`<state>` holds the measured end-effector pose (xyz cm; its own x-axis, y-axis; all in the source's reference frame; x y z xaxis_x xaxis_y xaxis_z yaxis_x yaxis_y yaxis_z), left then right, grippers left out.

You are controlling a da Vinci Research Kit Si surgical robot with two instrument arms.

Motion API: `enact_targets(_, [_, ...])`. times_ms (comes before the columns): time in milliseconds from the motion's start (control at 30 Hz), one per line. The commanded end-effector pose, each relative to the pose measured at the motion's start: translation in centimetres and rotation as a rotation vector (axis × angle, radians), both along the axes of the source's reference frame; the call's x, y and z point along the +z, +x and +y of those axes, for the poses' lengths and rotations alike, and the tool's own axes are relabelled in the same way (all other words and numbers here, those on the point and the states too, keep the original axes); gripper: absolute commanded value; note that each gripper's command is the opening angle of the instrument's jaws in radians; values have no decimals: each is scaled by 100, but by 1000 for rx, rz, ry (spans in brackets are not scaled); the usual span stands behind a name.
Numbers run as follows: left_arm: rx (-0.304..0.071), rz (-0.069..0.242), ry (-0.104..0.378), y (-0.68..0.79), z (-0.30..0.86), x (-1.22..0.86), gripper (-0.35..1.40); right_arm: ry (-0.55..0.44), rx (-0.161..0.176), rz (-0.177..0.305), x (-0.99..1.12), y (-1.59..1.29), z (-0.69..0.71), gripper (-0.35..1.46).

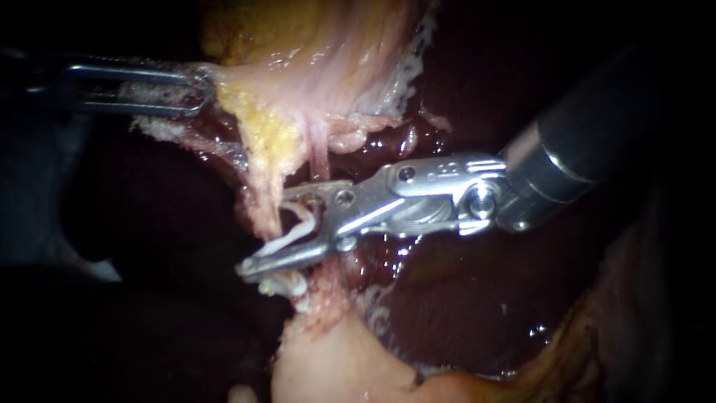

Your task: Clipping third clip left tube

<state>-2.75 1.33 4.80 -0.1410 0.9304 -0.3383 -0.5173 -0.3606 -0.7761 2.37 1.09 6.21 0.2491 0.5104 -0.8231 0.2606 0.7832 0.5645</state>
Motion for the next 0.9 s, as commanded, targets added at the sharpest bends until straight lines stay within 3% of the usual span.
enact_targets(33, [-1,1,0,0,0,0,-35,6,3,3,0,1,0,45])
enact_targets(533, [0,1,0,-4,-1,2,-35,55,49,24,-3,16,3,45])
enact_targets(900, [2,-1,1,-4,-1,3,-35,98,71,57,-44,11,21,45])
